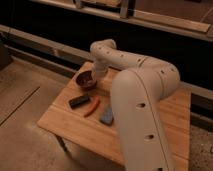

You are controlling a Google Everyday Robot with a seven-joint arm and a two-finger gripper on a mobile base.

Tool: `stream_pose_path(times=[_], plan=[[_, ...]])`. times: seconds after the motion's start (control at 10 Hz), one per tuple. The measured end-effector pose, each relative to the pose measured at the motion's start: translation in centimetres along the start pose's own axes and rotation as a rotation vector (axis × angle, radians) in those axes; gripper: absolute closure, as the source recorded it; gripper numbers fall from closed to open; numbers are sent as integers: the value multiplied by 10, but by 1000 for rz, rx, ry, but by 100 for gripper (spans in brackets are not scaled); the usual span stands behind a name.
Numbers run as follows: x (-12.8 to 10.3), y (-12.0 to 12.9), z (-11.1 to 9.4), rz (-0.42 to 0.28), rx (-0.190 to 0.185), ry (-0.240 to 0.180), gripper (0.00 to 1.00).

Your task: Drag the ceramic bowl in a circle

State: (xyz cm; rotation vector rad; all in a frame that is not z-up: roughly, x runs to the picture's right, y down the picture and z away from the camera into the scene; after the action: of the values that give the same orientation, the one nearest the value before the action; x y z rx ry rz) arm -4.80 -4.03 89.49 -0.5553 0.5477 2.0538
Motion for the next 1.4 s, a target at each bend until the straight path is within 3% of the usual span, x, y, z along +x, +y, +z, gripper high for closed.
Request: stream_pose_path(times=[0.7, 1.4], plan=[[1, 7, -9, -17, -16, -20, 30], [2, 20, -77, -74, -120, -160, 30]])
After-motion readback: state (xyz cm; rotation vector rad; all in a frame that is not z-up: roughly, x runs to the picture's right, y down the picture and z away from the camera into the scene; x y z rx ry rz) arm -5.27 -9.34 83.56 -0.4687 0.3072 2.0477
